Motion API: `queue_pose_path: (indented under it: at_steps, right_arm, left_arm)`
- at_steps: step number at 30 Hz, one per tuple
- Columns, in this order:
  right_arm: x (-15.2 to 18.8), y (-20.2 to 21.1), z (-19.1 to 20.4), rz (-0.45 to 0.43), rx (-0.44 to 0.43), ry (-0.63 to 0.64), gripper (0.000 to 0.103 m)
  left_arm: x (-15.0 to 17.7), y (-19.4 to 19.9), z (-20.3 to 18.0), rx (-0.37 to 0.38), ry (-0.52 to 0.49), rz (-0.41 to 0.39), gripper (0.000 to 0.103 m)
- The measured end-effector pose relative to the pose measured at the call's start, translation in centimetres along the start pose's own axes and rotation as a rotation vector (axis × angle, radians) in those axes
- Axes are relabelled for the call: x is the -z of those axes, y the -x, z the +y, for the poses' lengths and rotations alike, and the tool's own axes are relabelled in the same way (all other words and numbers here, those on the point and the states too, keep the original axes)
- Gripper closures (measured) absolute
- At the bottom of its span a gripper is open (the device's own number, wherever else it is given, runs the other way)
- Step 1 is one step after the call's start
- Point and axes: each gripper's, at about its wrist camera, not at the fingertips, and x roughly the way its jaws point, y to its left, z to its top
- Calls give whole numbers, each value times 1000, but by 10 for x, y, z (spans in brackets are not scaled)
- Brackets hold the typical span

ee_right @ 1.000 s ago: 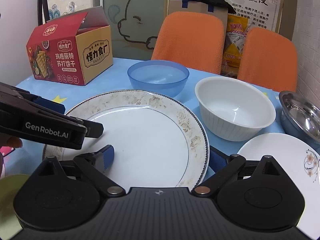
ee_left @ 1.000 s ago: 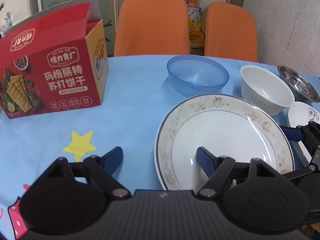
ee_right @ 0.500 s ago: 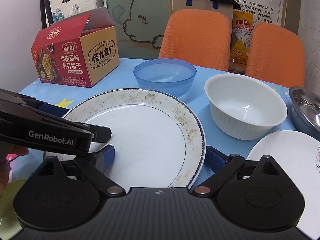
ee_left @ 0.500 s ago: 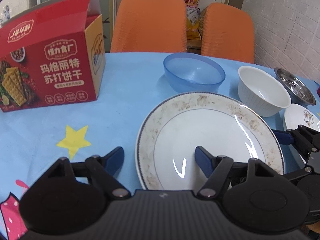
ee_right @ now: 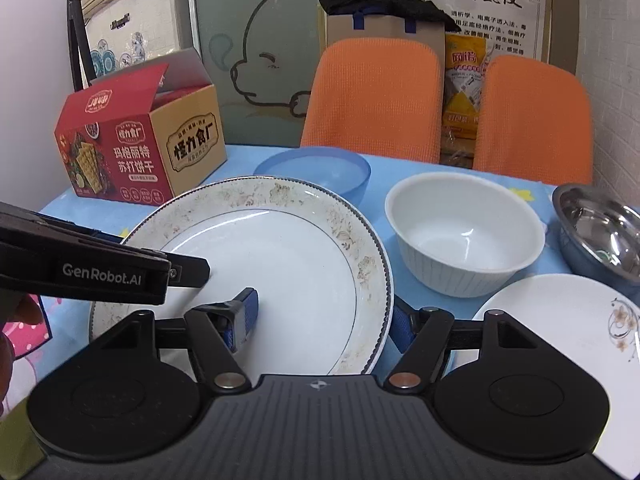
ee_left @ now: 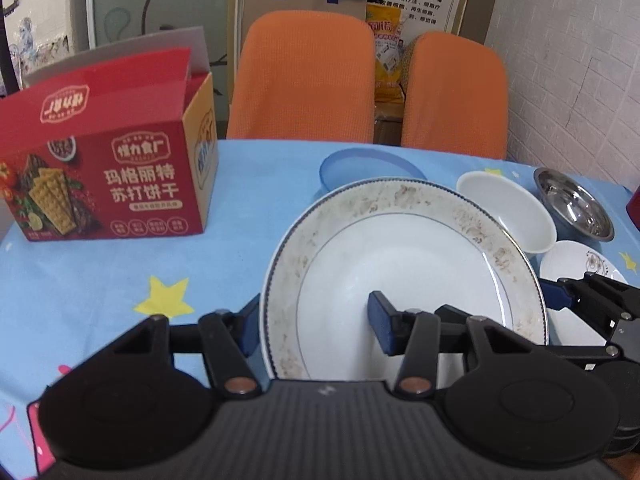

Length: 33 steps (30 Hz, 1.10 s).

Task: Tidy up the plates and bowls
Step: 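Close the left gripper on the speckled-rim plate while the right gripper grips it too, then carry the speckled-rim plate onto the green plate and open both grippers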

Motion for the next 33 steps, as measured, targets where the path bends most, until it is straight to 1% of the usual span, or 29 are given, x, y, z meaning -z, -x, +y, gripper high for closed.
queue_pose_path:
  at_steps: [4, 7, 11, 15, 19, 23, 26, 28, 31, 32, 33]
  right_arm:
    - [-2, 26, 8, -34, -5, -7, 0]
    - [1, 44, 17, -47, -3, -3, 0]
    - [14, 70, 32, -48, -10, 13, 0]
    - [40, 89, 45, -20, -26, 10, 0]
    - [65, 101, 54, 14, -35, -12, 0]
    - [82, 109, 59, 28, -30, -7, 0]
    - [88, 112, 59, 22, -30, -9, 0]
    - [89, 109, 59, 22, -22, -5, 0]
    - [91, 106, 58, 23, -31, 10, 0]
    - [92, 105, 56, 29, -39, -2, 0]
    - [92, 103, 52, 42, -50, -26, 0]
  left_arm:
    - [5, 28, -2, -5, 0, -24, 54]
    - [16, 51, -3, -13, 1, -34, 54]
    - [41, 79, -1, -18, 13, -42, 54]
    - [77, 93, -1, -41, 18, -15, 54]
    - [107, 99, -1, -48, 32, 14, 54]
    - [125, 102, -4, -43, 41, 28, 54]
    - [130, 98, -5, -33, 44, 33, 54]
    - [132, 94, -8, -49, 28, 31, 55]
    - [133, 95, -15, -77, -18, 0, 55]
    - [133, 96, -17, -85, -31, -12, 50]
    - [132, 98, -17, -97, -33, -28, 35]
